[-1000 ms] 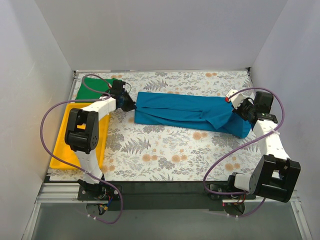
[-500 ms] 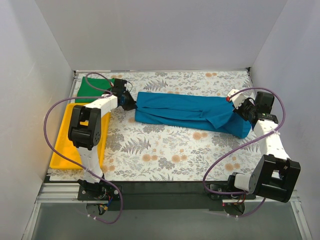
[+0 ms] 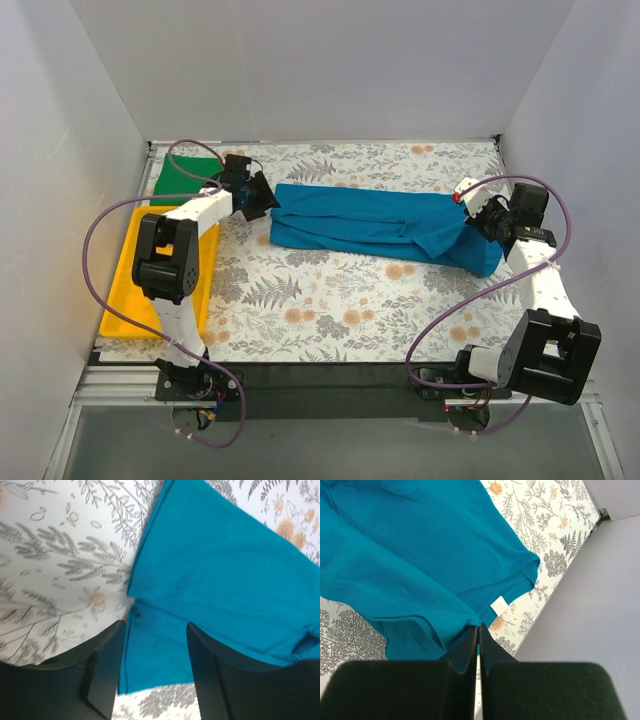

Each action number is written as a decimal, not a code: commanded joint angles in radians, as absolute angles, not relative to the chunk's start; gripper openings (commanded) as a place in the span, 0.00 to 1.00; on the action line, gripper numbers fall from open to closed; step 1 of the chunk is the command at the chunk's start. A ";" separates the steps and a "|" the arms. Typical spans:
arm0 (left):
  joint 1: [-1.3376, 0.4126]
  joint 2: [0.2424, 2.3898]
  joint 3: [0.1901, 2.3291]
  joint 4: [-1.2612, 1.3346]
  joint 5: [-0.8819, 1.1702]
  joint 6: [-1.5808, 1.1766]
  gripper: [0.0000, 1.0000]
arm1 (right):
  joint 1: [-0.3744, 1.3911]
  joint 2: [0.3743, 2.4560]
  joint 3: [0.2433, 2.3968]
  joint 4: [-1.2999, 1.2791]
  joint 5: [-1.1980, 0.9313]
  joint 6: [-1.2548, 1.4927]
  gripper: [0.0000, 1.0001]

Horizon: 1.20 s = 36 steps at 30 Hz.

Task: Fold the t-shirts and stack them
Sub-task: Fold the tshirt

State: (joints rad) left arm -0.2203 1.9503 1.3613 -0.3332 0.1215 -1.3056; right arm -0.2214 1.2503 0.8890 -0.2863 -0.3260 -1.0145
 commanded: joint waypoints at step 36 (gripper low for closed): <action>-0.192 1.816 1.127 -0.288 0.365 -1.180 0.32 | -0.227 1.246 0.868 -0.250 -0.382 -0.985 0.01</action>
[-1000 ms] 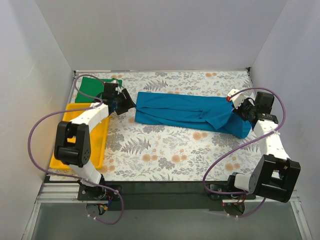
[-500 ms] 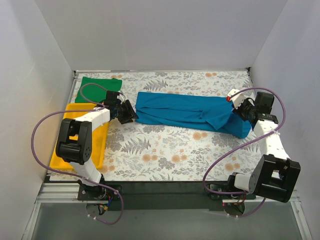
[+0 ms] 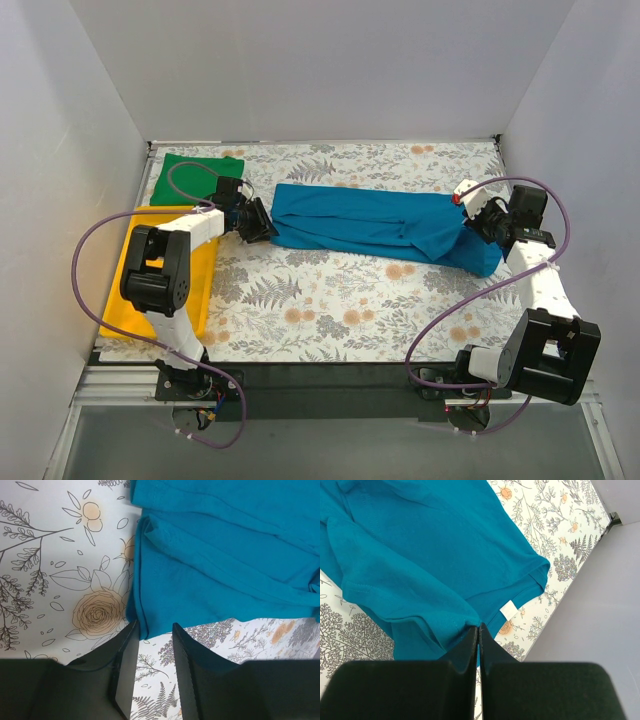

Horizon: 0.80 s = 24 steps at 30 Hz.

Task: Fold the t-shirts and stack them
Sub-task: Fold the tshirt

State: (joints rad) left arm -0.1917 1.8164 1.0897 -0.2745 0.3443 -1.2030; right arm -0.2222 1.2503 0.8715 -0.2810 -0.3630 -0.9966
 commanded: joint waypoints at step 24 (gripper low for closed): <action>-0.192 1.678 0.957 -0.299 0.310 -1.186 0.00 | -0.235 1.198 0.835 -0.250 -0.342 -0.956 0.01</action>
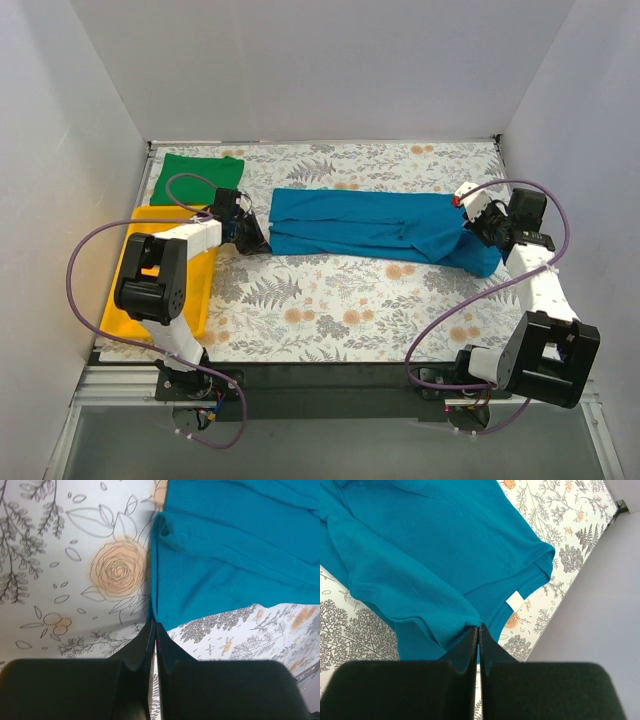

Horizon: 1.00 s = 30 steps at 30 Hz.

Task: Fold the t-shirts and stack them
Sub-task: Fold the tshirt

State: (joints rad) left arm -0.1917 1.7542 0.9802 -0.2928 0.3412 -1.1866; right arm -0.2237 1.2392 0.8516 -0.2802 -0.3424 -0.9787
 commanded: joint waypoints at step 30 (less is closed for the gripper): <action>-0.192 1.512 0.811 -0.337 0.230 -1.198 0.00 | -0.295 1.334 0.956 -0.268 -0.359 -0.775 0.01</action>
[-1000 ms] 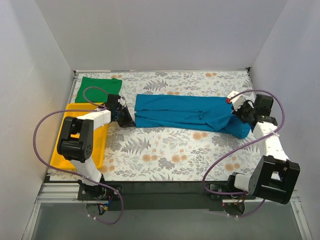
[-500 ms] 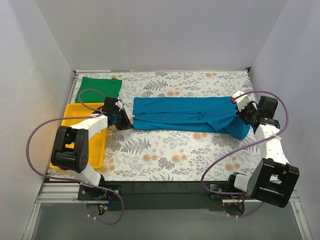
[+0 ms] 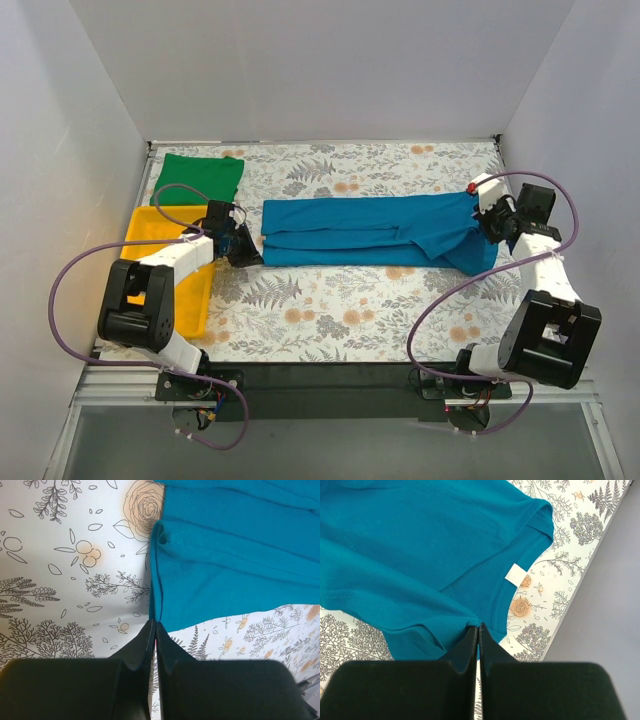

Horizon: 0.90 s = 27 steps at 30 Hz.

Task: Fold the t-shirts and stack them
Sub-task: Fold the tshirt

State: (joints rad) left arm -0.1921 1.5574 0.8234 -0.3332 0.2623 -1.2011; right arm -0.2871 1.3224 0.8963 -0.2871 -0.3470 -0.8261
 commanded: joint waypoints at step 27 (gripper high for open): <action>-0.192 1.529 0.816 -0.336 0.222 -1.189 0.00 | -0.296 1.584 1.143 -0.262 -0.383 -0.621 0.01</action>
State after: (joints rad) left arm -0.1921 1.5558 0.8230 -0.3328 0.2462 -1.2007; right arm -0.2886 1.5669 1.0889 -0.2882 -0.3733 -0.6525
